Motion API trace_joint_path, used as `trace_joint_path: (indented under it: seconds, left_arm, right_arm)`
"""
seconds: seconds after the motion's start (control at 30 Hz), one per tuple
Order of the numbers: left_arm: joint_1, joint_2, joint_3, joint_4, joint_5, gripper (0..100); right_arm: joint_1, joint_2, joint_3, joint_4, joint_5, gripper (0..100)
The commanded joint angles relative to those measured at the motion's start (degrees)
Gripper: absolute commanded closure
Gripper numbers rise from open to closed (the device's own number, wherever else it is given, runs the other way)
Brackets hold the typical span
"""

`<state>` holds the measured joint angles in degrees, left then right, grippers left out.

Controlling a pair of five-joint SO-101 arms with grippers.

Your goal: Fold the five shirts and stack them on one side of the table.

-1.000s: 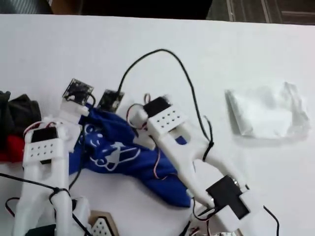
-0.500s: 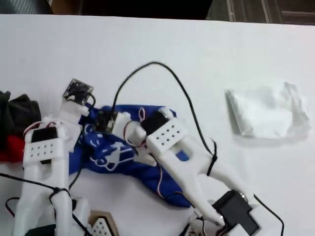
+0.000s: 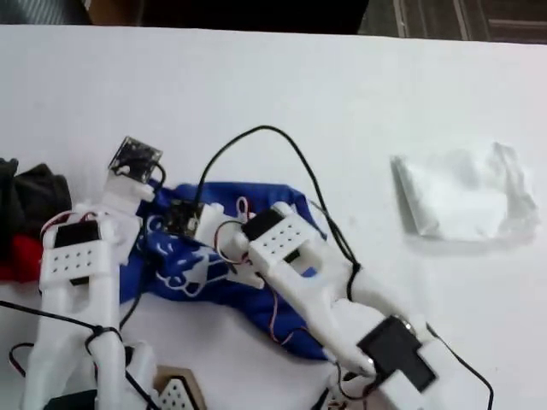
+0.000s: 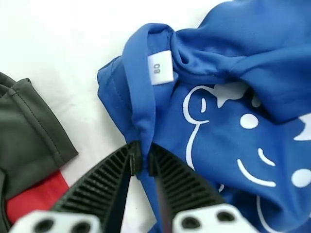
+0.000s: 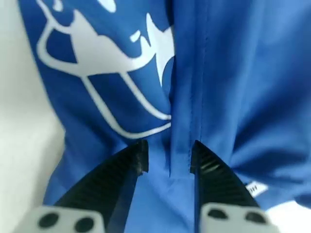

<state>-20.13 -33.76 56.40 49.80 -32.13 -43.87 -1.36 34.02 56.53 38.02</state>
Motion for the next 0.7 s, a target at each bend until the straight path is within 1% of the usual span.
trace_joint_path:
  seconds: [0.0, 0.17, 0.27, 0.43, 0.47, 0.67]
  left_arm:
    - [0.2, -0.2, -0.3, -0.7, 0.4, 97]
    - [0.2, -0.2, -0.1, -0.7, 0.3, 97]
    - [0.2, -0.2, -0.3, -0.7, 0.4, 97]
    - [0.2, -0.2, -0.3, -0.7, 0.4, 97]
    - [0.2, -0.2, -0.3, -0.7, 0.3, 97]
    - [0.2, -0.2, -0.1, -0.7, 0.2, 97]
  right_arm:
    - [0.7, 3.4, -0.4, -3.1, 0.4, 84.6]
    - [5.0, 7.4, -4.0, -3.3, 0.9, 84.8]
    - [7.7, 7.7, -7.3, -1.5, 0.9, 85.8]
    - [9.9, 7.6, -13.3, 3.0, 1.1, 96.9]
    - [10.1, 7.6, -14.0, 3.6, 1.1, 97.9]
    - [10.1, 8.0, -15.8, 4.7, 0.6, 91.3]
